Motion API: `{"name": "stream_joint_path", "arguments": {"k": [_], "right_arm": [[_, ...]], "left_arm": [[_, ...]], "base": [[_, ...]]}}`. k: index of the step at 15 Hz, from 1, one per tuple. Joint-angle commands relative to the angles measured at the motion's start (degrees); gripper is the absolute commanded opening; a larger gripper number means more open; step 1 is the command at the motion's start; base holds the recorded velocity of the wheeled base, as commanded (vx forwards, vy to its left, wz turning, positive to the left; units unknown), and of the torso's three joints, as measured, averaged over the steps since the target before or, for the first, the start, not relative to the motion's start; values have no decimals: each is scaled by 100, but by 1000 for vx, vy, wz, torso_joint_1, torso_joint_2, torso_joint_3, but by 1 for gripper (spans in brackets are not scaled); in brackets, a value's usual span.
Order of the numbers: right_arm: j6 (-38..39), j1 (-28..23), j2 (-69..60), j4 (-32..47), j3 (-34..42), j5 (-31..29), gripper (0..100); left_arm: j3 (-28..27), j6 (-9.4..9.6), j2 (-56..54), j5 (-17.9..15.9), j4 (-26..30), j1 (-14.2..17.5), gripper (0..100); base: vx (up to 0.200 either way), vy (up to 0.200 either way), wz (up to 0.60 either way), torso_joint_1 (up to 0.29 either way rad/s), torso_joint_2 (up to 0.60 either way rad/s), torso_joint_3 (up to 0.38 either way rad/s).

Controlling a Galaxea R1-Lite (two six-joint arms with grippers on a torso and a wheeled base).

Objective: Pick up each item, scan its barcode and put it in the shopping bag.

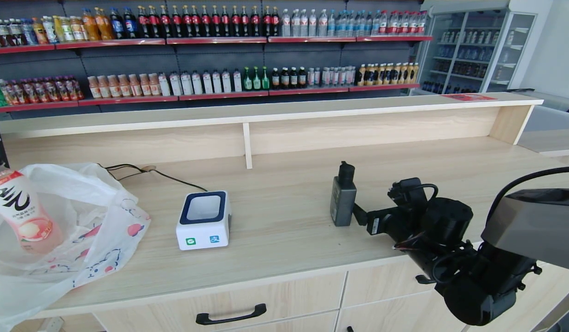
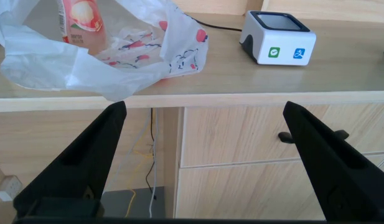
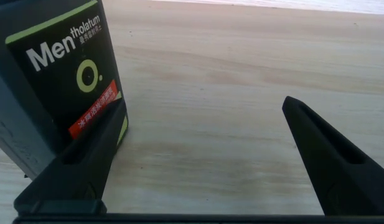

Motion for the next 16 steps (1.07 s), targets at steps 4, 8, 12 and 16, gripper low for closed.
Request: {"name": "stream_joint_path", "arguments": {"k": [4,8,12,16], "right_arm": [[86,-47,-694,-8,598,-1,100],[209,50,-1318,-8,1345,-10,100],[218,270,-1916,-8,1942,-10,100],[244,1210,-1960,-8,1547,-54,100]], "left_arm": [[0,-4,-2,0,-1,0,100],[0,-4,-2,0,-1,0,100],[0,-4,-2,0,-1,0,100],[0,-4,-2,0,-1,0,100]], "base": [[0,0,0,0,0,0],[0,0,0,0,0,0],[0,0,0,0,0,0],[0,0,0,0,0,0]]}}
